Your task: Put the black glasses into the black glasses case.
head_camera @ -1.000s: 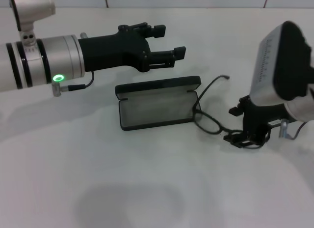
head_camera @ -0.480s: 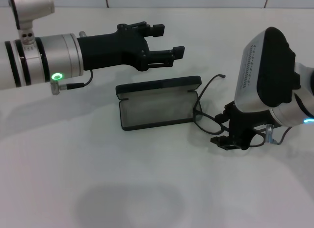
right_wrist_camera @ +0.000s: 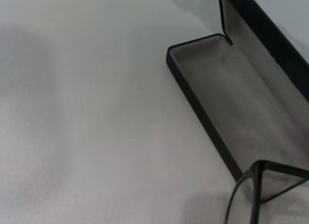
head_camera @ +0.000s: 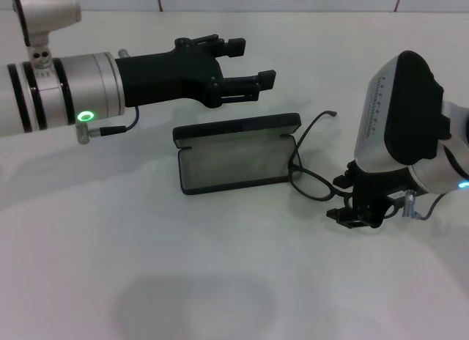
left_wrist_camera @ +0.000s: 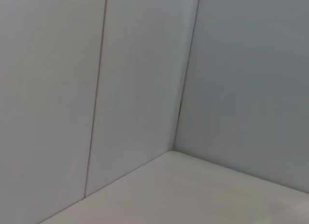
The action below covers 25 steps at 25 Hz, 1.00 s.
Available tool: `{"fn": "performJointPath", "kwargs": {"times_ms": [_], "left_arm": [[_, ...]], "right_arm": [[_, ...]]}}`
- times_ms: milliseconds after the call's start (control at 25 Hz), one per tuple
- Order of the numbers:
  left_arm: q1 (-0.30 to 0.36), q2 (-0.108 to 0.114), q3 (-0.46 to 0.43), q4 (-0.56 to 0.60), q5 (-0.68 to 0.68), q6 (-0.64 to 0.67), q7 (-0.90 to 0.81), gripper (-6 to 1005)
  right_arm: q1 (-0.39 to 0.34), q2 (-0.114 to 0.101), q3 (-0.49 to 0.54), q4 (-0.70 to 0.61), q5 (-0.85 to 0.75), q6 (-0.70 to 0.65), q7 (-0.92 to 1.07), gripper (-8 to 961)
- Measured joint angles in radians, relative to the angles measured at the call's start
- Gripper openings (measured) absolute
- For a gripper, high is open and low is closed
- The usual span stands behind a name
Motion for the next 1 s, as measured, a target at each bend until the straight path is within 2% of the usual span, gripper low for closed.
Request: {"fn": "performJointPath", "kwargs": {"times_ms": [200,680,880,1000], "left_arm": [[-0.003,-0.003,0.0,-0.001,-0.001,0.0,0.002,819],[-0.012,-0.003,0.0,-0.016,-0.008,-0.004,-0.019,819],[-0.012,0.003,-0.002,-0.015,-0.016,0.068,-0.049,818],[-0.012,0.006,-0.033,-0.014,-0.046,0.168,-0.061,818]], "right_arm": [[0.006,0.002,-0.003,0.03,-0.001,0.032,-0.004,437],[-0.004,-0.003,-0.005,0.024,0.004,0.043,-0.013,224],[-0.086,-0.004,0.083,-0.074,0.032,0.019,-0.068,104],[-0.156,-0.001,0.156,-0.114,0.133,0.023,-0.178,104]]}}
